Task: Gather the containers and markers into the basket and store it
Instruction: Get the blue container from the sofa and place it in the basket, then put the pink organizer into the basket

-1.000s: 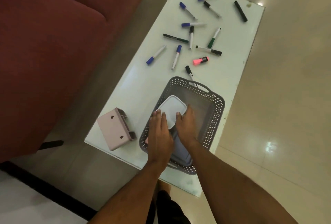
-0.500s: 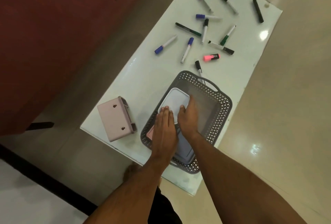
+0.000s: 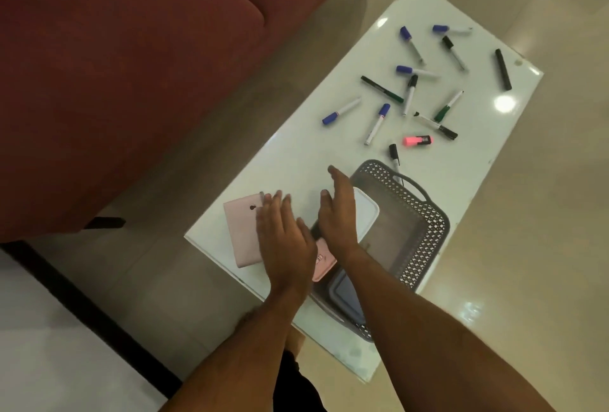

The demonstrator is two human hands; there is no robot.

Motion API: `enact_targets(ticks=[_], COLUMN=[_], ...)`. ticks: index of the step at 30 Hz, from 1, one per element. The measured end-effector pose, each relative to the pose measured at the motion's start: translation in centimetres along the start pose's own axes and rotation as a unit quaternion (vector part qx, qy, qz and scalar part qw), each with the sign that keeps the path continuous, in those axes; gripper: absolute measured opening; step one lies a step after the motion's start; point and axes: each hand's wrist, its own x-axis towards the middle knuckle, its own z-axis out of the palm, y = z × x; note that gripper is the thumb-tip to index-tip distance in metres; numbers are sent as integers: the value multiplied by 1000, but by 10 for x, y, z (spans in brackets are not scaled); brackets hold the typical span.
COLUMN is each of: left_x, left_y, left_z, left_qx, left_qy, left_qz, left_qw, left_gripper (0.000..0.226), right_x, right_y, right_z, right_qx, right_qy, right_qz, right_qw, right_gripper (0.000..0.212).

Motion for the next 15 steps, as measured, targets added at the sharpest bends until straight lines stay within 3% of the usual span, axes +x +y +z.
enact_targets(ticks=[7, 10, 15], left_x=[14, 10, 8], left_y=[-39, -42, -42], left_z=[-13, -9, -3], left_qx=[-9, -14, -39], left_qy=[1, -29, -53], left_qz=[-211, -250, -277], left_qw=[977, 968, 959], left_gripper=[93, 107, 114], right_x=[3, 8, 20], right_y=[-24, -25, -27], right_z=[51, 61, 71], right_qx=[-43, -55, -95], right_qy=[-175, -224, -300], right_qz=[-10, 6, -7], right_qw=[984, 973, 949], right_gripper=[59, 72, 68])
